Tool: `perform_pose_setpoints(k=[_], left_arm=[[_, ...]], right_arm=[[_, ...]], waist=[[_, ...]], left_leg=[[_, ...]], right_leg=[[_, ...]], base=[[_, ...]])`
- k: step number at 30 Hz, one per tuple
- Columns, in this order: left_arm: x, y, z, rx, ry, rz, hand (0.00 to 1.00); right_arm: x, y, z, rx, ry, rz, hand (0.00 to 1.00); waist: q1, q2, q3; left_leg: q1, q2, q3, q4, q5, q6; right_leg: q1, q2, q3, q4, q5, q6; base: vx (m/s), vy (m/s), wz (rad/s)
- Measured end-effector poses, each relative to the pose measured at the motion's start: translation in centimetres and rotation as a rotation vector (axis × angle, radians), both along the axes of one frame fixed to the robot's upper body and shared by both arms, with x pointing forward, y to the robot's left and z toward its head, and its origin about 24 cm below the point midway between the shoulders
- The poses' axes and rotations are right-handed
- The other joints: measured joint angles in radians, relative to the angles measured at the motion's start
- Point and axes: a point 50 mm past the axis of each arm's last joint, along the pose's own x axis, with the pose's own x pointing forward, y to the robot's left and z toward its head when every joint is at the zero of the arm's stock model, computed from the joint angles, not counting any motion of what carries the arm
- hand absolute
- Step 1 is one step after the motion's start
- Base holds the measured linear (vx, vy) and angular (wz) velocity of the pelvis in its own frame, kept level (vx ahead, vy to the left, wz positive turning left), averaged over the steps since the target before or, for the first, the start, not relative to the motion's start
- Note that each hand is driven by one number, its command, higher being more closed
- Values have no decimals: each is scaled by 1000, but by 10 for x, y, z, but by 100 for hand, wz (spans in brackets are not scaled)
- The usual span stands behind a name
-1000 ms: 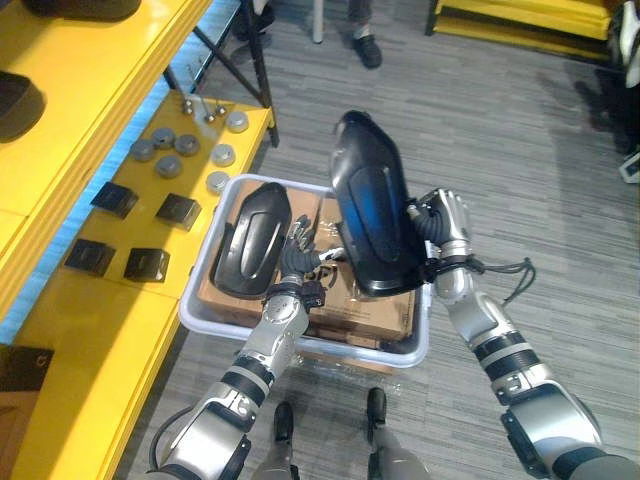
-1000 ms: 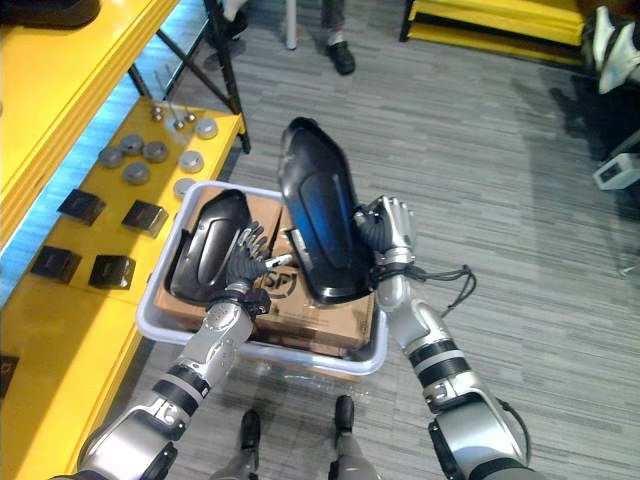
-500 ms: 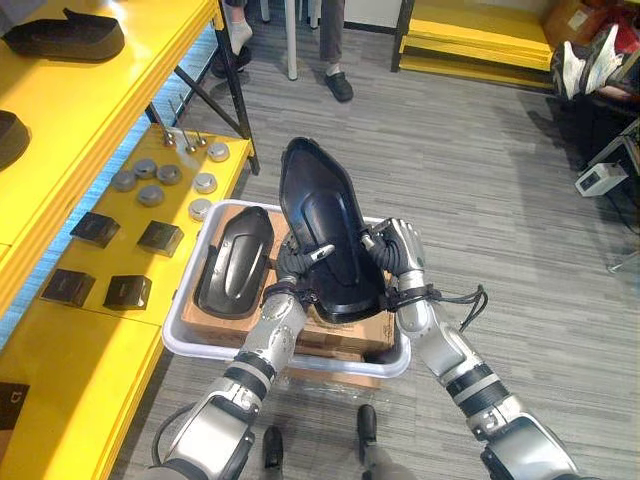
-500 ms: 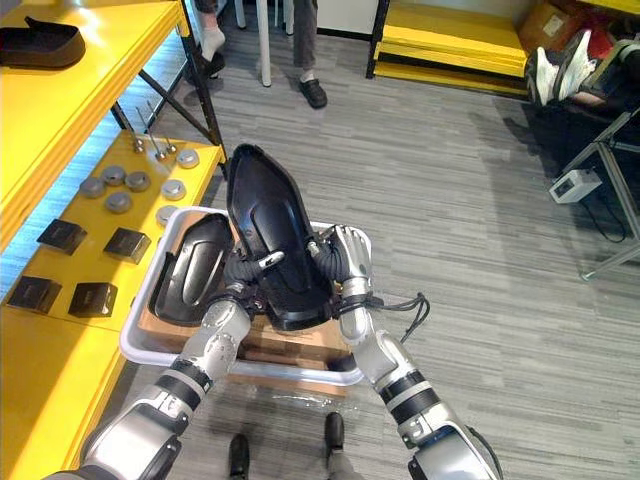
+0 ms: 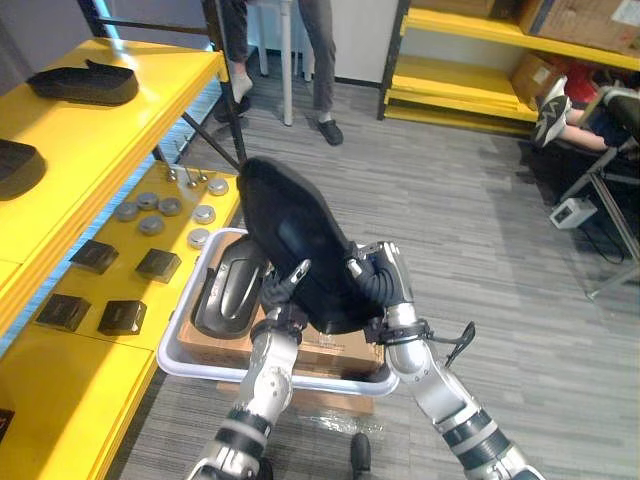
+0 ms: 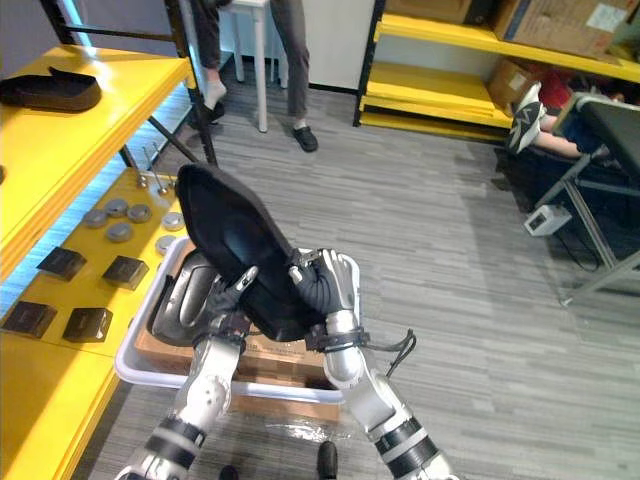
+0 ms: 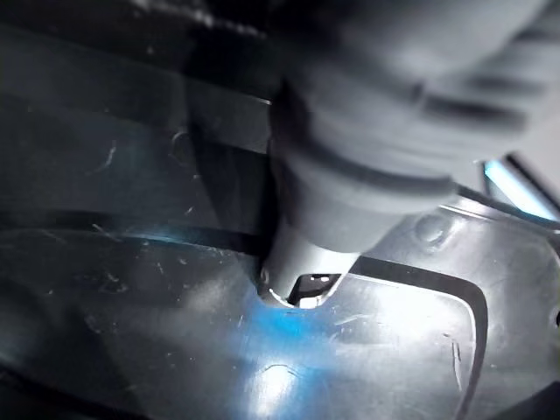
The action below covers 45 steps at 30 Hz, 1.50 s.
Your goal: Walk over and take plastic housings, then place them on the shelf
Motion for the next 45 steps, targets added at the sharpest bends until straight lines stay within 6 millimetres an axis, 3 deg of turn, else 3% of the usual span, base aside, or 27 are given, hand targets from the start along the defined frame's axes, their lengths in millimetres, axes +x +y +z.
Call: perform_pose_setpoints(k=[2, 4, 5, 7, 8, 10, 11, 12, 13, 15, 16, 17, 18, 19, 20, 22, 24, 26, 27, 28, 29, 33, 37, 40, 42, 43, 45], left_arm=[[-16, 10, -8, -34, 18, 48, 100], [-24, 15, -10, -26, 17, 76, 100], [-27, 19, -11, -11, 17, 96, 100], [-28, 23, -12, 15, 18, 115, 100], [-30, 27, -13, 29, 21, 133, 100], [-35, 31, -11, 47, 9, 147, 100], [-41, 36, -10, 60, -1, 169, 100], [-48, 41, -7, 79, -10, 194, 100], [-51, 44, -7, 95, -13, 207, 100], [-59, 49, -3, 211, -14, 243, 100], [-58, 49, 0, 241, -19, 248, 100], [-57, 50, 6, 303, -39, 257, 100], [-58, 53, 13, 368, -70, 277, 100], [-57, 56, 19, 401, -91, 290, 100], [-54, 59, 27, 450, -126, 303, 100], [-52, 59, 32, 481, -148, 314, 100], [-51, 57, 35, 519, -168, 311, 100], [-50, 54, 40, 559, -200, 280, 100], [-50, 55, 41, 585, -206, 272, 100], [-49, 53, 38, 596, -198, 255, 100], [-51, 48, 34, 606, -198, 222, 100], [-47, 41, 29, 627, -197, 157, 100], [-42, 33, 19, 563, -151, 131, 100], [-34, 27, 19, 508, -129, 148, 100], [-29, 25, 19, 477, -102, 177, 100], [-27, 26, 17, 461, -79, 196, 100], [-25, 31, 17, 445, -59, 224, 100]], right_arm=[[-7, 12, -6, 23, 21, 51, 100], [-8, 17, -8, 23, 30, 82, 100], [-7, 18, -11, 21, 39, 93, 100], [-3, 18, -13, 11, 55, 105, 100], [-1, 19, -13, -8, 59, 120, 100], [0, 20, -11, -18, 58, 140, 100], [-2, 24, -10, -19, 55, 162, 100], [-6, 28, -9, -5, 61, 186, 100], [-7, 31, -10, 5, 70, 197, 100], [-12, 32, -19, 64, 135, 209, 100], [-12, 31, -20, 79, 148, 209, 100], [-11, 29, -20, 106, 163, 210, 100], [-11, 29, -20, 130, 176, 220, 100], [-11, 30, -19, 136, 176, 224, 100], [-10, 33, -16, 170, 181, 230, 0], [-10, 33, -16, 207, 196, 235, 0], [-10, 29, -17, 205, 203, 231, 0], [-13, 24, -19, 241, 217, 233, 0], [-14, 23, -22, 269, 248, 246, 0], [-16, 20, -30, 275, 287, 254, 0], [-19, 12, -40, 290, 336, 257, 0], [-30, -2, -51, 325, 387, 244, 0], [-37, -17, -50, 339, 380, 211, 0], [-34, -29, -43, 371, 348, 175, 0], [-32, -42, -39, 395, 323, 121, 0], [-32, -53, -39, 409, 315, 62, 0], [-38, -64, -35, 442, 292, 13, 0]], waist=[[39, 32, -15], [50, 63, -32], [53, 91, -47], [63, 108, -46], [69, 116, -48], [71, 124, -53], [79, 131, -58], [102, 133, -63], [111, 130, -65], [110, 106, -77], [100, 103, -77], [85, 97, -75], [78, 95, -74], [74, 92, -74], [61, 91, -73], [49, 90, -70], [36, 90, -70], [25, 68, -74], [21, 38, -75], [17, 42, -72], [17, 66, -83], [-9, 78, -80], [-5, 85, -75], [-12, 92, -75], [-24, 120, -80], [-22, 124, -79], [-30, 104, -90]], left_leg=[[-40, -1, -100, 6, 7, -8], [-91, 0, -180, 7, 13, -13], [-124, 20, -156, -16, 9, -8], [-149, 57, 73, -17, -22, 110], [-159, 94, 299, 4, -48, 156], [-159, 147, 563, 52, -53, 149], [-152, 152, 623, 56, -19, 106], [-152, 134, 607, 57, 28, 64], [-153, 117, 594, 64, 41, 64], [-143, 25, 550, 121, 35, 83], [-135, 0, 527, 131, 25, 96], [-119, -39, 480, 162, -2, 115], [-84, -55, 438, 164, -30, 118], [-72, -53, 409, 158, -44, 126], [-55, -51, 350, 146, -51, 126], [-10, -58, 286, 113, -51, 126], [22, -66, 236, 83, -52, 123], [22, -87, 186, 77, -58, 94], [34, -118, 171, 79, -69, 78], [53, -127, 154, 80, -87, 60], [56, -90, 157, 95, -112, 42], [36, 0, 157, 257, -214, 15], [-67, 27, 126, 555, -263, -20], [-104, 59, 121, 443, -264, -20], [-94, 90, 117, 291, -180, 15], [-83, 95, 131, 274, -125, -19], [-58, 46, 159, 213, -111, 5]], right_leg=[[25, 1, -99, 4, -26, -3], [30, -6, -210, 25, -56, -8], [38, -15, -324, 49, -87, -7], [70, -58, -476, 94, -137, 6], [99, -87, -564, 124, -168, 22], [144, -125, -680, 166, -206, 57], [160, -148, -726, 187, -222, 80], [166, -181, -731, 225, -248, 99], [165, -209, -731, 259, -262, 107], [191, -365, -748, 427, -288, 133], [197, -411, -740, 494, -279, 120], [182, -491, -679, 654, -229, 43], [134, -516, -529, 790, -147, -73], [91, -494, -429, 860, -167, -54], [9, -407, -283, 968, -270, 1], [-65, -288, -201, 942, -363, 2], [-118, -189, -155, 749, -380, -1], [-157, -115, -111, 437, -319, -10], [-158, -118, -94, 341, -193, -17], [-150, -120, -76, 352, -138, -8], [-118, -89, -82, 304, -144, -10], [-8, 0, -97, 184, -137, -25], [61, 1, -62, 141, -140, -31], [61, -20, -35, 133, -141, -29], [60, -10, -30, 133, -147, 4], [61, -8, -8, 128, -145, 16], [61, -52, 1, 103, -136, 26]], base=[[-16, -18, 115], [0, -25, 188], [81, -23, 295], [113, 28, 267], [135, 102, 220], [198, 159, 206], [245, 263, 124], [221, 244, 69], [297, 300, 35], [295, 237, 74], [270, 245, 122], [231, 259, 125], [212, 233, 121], [203, 110, 122], [176, -4, 106], [243, -57, 120], [287, -98, 106], [247, -160, 86], [214, -174, 64], [326, -188, 31], [269, -126, 6], [248, -100, -12], [234, 20, -27], [101, 125, -28], [53, 207, -20], [74, 296, -34], [76, 236, -21]])
